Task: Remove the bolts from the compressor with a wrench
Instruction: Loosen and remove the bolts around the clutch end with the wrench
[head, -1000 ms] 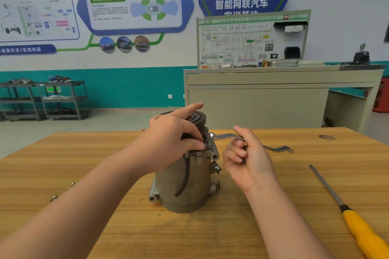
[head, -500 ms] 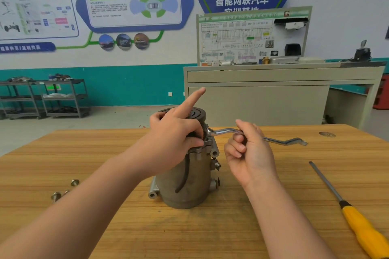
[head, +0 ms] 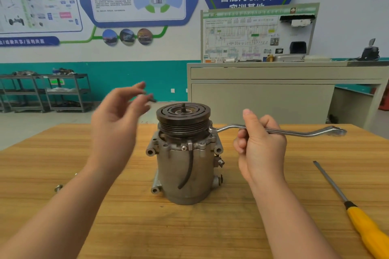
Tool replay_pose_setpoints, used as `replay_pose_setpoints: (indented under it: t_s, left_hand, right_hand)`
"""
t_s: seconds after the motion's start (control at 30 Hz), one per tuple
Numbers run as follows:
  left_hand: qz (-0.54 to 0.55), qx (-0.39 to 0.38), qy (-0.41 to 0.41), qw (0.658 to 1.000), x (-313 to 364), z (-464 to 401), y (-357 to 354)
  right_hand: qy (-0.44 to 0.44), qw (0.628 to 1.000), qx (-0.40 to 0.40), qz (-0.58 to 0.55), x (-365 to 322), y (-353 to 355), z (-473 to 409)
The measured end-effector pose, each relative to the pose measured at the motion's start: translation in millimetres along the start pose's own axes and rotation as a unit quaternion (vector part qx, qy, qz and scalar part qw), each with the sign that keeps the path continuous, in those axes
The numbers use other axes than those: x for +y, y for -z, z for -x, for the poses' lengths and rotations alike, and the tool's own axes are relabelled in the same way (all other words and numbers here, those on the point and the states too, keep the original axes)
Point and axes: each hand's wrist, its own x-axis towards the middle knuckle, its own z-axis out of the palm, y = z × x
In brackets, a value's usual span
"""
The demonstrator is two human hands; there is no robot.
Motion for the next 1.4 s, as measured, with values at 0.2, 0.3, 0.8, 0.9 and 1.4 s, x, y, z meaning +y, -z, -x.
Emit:
replay_pose_setpoints:
  t_s: [0.2,0.3,0.8,0.9,1.4]
  left_hand:
    - [-0.432,-0.082,0.230,0.868,-77.9,10.3,90.5]
    - [-0.488,-0.113,0.263,0.824,-98.4,19.6,112.6]
    - [-0.230,-0.113,0.223,0.941,-33.6,51.6,37.0]
    - [-0.174,-0.105,0.227,0.952,-2.0,71.6,-32.4]
    - [-0.276,0.126,0.180,0.936,-19.0,76.9,-97.0]
  right_hand:
    - [-0.124,0.992,-0.014,-0.027,12.5,-2.7,1.0]
    - [-0.157,0.986,-0.015,-0.057,14.8,-1.8,-0.2]
    - [-0.194,0.965,0.050,-0.168,19.5,1.2,-9.7]
    - [-0.126,0.979,0.087,-0.132,16.7,4.0,-10.3]
    - [0.362,0.873,0.014,0.327,10.0,-13.6,24.4]
